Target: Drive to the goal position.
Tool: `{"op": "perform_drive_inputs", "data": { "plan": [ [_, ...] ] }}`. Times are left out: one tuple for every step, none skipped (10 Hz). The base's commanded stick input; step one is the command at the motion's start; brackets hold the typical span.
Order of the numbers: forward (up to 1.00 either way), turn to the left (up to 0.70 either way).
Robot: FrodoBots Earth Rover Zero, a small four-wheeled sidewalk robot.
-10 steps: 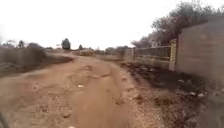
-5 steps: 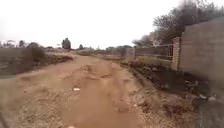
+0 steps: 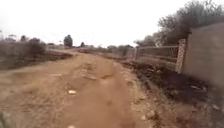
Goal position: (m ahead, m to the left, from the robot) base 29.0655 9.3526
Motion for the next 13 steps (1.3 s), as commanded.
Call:
{"op": "perform_drive_inputs", "data": {
  "plan": [
    [0.5, 0.0],
    [0.5, 0.0],
    [0.5, 0.0],
    [0.5, 0.0],
    [0.5, 0.0],
    [0.5, 0.0],
    [0.5, 0.0],
    [0.5, 0.0],
    [0.5, 0.0],
    [0.5, 0.0],
    [0.5, 0.0],
    [0.5, 0.0],
    [0.5, 0.0]
  ]
}}
